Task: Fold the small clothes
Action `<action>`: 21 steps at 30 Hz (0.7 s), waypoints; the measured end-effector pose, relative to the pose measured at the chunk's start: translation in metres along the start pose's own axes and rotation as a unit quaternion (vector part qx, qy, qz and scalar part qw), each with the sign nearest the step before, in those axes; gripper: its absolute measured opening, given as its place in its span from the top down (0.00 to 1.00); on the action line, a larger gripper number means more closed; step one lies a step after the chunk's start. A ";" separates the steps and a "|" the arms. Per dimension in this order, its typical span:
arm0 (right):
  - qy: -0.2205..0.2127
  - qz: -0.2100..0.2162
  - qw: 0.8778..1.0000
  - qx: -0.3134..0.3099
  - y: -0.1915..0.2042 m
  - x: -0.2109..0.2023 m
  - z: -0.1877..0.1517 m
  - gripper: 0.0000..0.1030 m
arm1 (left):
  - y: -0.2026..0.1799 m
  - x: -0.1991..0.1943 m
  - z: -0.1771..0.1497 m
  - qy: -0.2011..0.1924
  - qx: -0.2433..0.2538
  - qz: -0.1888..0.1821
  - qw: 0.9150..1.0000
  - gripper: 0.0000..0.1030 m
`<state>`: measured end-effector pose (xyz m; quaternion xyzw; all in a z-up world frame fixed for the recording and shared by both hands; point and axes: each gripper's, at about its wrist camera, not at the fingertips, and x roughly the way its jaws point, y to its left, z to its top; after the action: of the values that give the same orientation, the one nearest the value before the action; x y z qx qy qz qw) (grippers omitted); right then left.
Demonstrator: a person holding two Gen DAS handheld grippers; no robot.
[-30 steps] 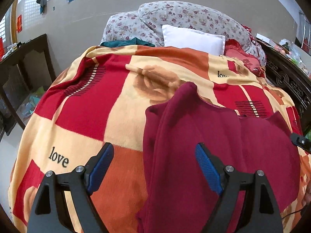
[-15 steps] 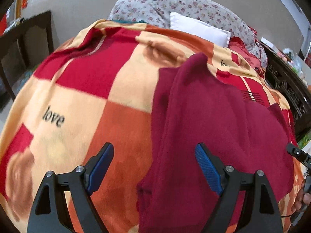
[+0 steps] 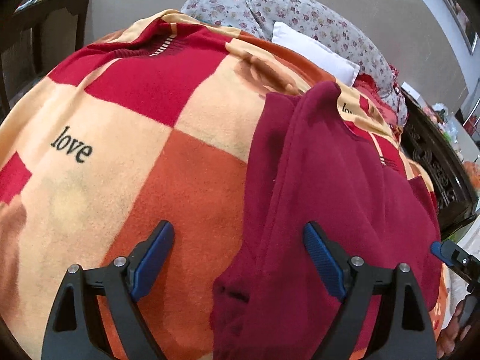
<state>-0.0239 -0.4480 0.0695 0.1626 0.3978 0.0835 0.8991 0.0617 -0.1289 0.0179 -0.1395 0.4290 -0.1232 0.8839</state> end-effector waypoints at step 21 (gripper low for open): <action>-0.015 -0.082 0.993 -0.085 0.056 0.111 0.043 0.35 | -0.003 0.005 -0.005 -0.014 0.027 -0.011 0.999 0.03</action>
<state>0.0809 -0.3742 0.0403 0.0540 0.3874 0.0406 0.9194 0.0603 -0.1341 0.0123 -0.1222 0.4120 -0.1419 0.8917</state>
